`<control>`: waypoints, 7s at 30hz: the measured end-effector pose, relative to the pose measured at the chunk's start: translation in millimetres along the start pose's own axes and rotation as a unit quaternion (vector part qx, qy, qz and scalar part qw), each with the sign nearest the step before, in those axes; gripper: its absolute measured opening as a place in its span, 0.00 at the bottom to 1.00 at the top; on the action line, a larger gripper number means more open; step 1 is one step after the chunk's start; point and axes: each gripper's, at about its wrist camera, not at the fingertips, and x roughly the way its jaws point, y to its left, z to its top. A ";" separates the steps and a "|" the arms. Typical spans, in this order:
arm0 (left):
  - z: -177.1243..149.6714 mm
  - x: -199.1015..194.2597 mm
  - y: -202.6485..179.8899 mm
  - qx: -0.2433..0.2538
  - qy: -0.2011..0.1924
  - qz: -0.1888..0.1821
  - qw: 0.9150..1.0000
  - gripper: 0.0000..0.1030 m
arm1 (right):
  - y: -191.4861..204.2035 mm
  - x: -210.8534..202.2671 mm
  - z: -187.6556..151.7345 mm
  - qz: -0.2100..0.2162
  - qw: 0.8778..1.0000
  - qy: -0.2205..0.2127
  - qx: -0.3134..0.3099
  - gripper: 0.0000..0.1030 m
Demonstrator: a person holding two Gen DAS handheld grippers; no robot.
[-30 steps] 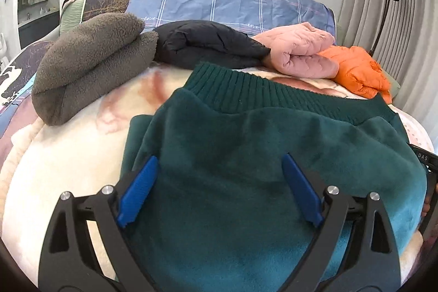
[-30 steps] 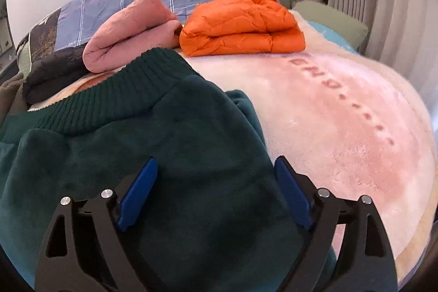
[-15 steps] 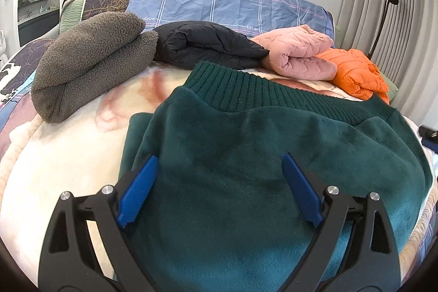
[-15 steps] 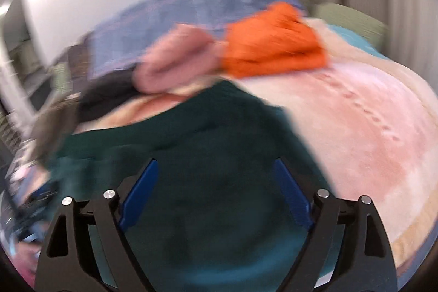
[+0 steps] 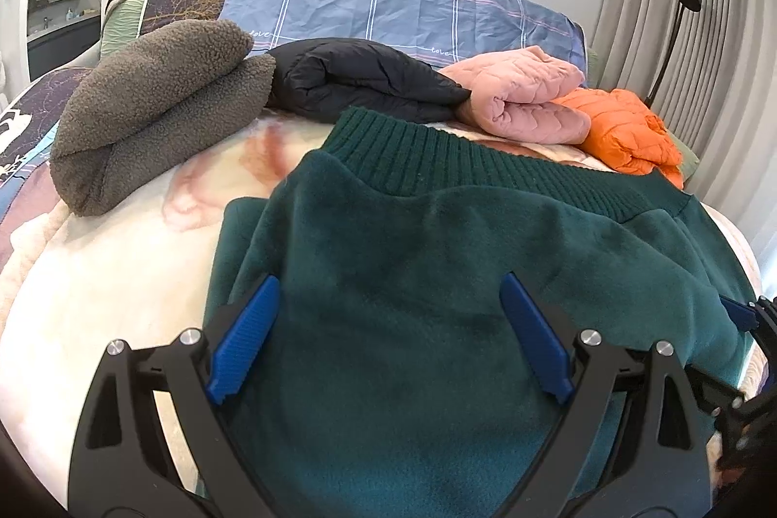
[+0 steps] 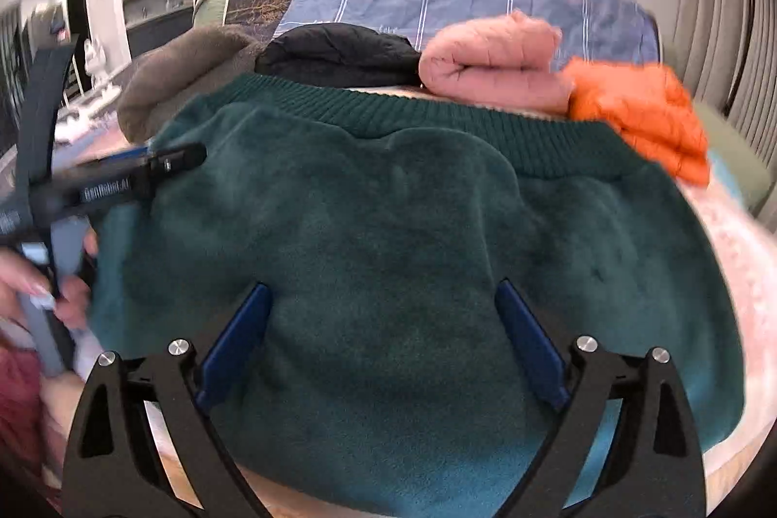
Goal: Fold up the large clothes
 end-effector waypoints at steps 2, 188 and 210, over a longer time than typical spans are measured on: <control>-0.8 -0.2 0.7 0.000 0.000 -0.001 1.000 0.90 | -4.2 -3.8 3.8 0.012 1.000 0.005 0.007 0.89; -54.5 -55.0 -411.9 0.482 0.013 -0.224 0.847 0.24 | -330.0 -29.9 5.5 0.162 0.945 0.048 0.279 0.26; 35.6 19.4 -374.6 0.352 0.051 -0.178 0.917 0.71 | -305.3 -30.1 -7.3 0.061 0.975 -0.004 0.215 0.51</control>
